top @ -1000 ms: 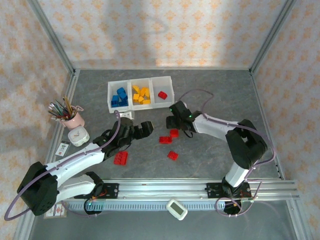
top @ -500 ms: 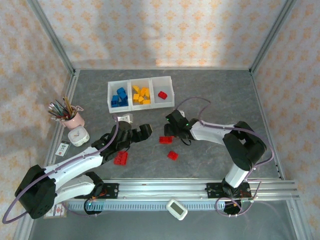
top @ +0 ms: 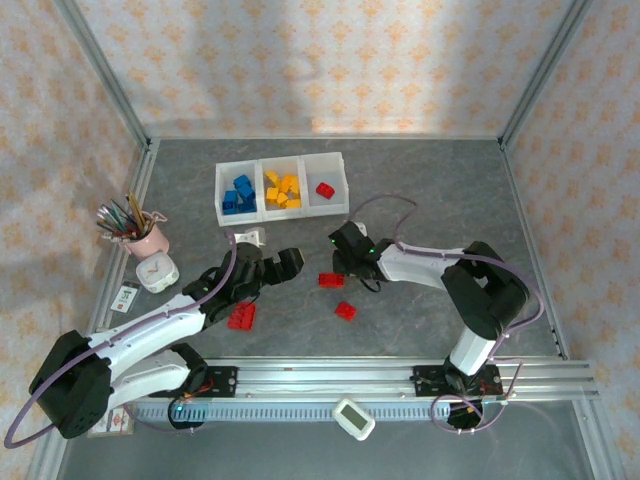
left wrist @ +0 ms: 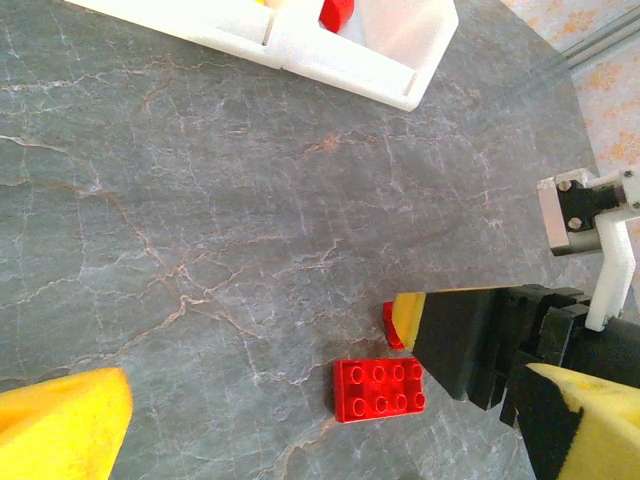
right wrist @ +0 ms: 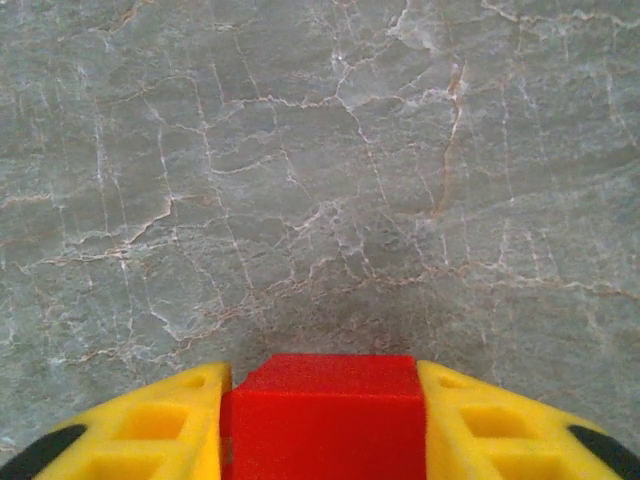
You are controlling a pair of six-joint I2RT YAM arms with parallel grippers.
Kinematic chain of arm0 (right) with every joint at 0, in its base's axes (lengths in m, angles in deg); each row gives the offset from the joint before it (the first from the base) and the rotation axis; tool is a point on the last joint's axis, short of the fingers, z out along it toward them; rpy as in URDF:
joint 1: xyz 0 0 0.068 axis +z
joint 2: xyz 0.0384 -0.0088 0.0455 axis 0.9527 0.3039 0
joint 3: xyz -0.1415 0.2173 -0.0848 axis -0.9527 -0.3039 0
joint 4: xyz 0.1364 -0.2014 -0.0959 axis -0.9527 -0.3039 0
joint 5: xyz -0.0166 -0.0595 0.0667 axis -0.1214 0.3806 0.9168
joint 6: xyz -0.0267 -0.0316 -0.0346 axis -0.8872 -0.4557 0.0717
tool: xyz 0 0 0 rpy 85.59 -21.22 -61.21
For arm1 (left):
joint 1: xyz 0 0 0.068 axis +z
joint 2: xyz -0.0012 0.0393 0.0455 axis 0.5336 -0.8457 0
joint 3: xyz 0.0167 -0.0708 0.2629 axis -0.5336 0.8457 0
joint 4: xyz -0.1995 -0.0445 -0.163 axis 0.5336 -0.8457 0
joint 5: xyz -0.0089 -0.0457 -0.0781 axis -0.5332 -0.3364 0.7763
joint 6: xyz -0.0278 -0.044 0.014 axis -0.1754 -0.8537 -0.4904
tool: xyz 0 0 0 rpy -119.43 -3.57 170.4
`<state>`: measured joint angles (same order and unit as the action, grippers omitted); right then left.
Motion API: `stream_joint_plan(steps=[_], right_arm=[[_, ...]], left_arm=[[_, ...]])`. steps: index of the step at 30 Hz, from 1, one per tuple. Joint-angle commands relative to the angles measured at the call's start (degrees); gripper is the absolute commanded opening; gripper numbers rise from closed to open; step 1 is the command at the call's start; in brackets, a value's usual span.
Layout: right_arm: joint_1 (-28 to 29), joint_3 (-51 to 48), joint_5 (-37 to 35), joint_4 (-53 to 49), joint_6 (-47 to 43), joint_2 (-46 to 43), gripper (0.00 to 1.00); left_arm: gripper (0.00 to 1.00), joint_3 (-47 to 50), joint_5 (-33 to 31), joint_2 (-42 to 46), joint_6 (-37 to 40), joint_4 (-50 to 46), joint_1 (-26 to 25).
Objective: Sort the legos into containers by color
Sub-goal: Pick up the lego from the center of the table, then place the lego in the container.
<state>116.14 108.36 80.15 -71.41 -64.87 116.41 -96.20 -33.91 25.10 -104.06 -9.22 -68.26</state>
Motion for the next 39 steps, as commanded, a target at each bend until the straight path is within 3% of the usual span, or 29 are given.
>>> stream_joint_plan(steps=[1, 11, 28, 30, 33, 39], right_arm=[[0.08, 1.7, -2.86, -0.11, -1.27, -1.35, 0.36], [-3.54, 11.59, -1.98, -1.33, -5.14, -1.97, 0.36], [-10.42, 43.44, -3.42, -1.83, -14.64, 23.04, 0.38], [-10.87, 48.98, -2.81, -4.71, -15.09, 26.91, 0.42], [-10.96, 51.91, -1.78, -5.27, -16.19, 28.16, 0.57], [-10.96, 48.7, -1.13, -3.93, -16.97, 23.22, 0.63]], left_arm=[[0.99, -0.83, -1.94, 0.25, -0.16, 1.21, -0.25], [0.99, -6.19, -4.57, -0.72, 2.56, -0.69, 0.05], [0.99, -13.39, -2.46, -8.96, 3.52, 2.77, 8.88], [0.99, -14.07, -2.06, -9.85, 3.44, 2.8, 9.3], [0.99, -15.05, -1.26, -10.76, 3.7, 2.24, 9.51], [0.99, -15.84, -1.18, -10.4, 4.41, 1.33, 9.51]])
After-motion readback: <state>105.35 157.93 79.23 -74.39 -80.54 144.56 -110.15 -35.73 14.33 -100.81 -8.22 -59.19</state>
